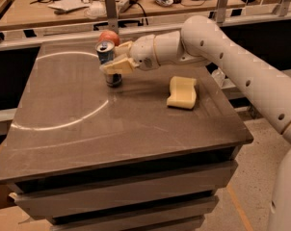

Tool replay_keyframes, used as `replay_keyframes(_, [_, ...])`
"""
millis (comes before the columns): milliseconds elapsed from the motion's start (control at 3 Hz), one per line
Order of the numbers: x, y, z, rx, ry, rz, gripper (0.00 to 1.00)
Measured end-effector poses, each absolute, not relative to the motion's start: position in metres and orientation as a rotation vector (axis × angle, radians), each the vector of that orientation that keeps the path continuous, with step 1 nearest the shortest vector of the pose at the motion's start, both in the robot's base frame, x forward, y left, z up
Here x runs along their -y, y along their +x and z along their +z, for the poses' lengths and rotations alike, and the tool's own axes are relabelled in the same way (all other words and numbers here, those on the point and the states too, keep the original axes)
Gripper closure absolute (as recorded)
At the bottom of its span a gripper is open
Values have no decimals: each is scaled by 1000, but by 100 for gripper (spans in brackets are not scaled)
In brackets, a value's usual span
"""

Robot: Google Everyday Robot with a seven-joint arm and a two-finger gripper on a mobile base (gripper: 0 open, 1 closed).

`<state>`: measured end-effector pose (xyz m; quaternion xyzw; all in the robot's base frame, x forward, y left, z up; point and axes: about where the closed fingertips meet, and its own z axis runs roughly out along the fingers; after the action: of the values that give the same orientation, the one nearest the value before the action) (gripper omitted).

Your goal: Pick redbull can

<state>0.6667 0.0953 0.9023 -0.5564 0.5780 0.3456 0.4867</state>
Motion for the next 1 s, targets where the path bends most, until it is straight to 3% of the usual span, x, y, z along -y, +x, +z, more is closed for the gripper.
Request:
replay_keyframes(333, [-99,665,907,-1387,-1333,843,89])
replay_keyframes(667, [-80,669,948,-1306,-1238,841,100])
replay_keyframes(1000, [-62,671,972,-1272,-1178,835,100])
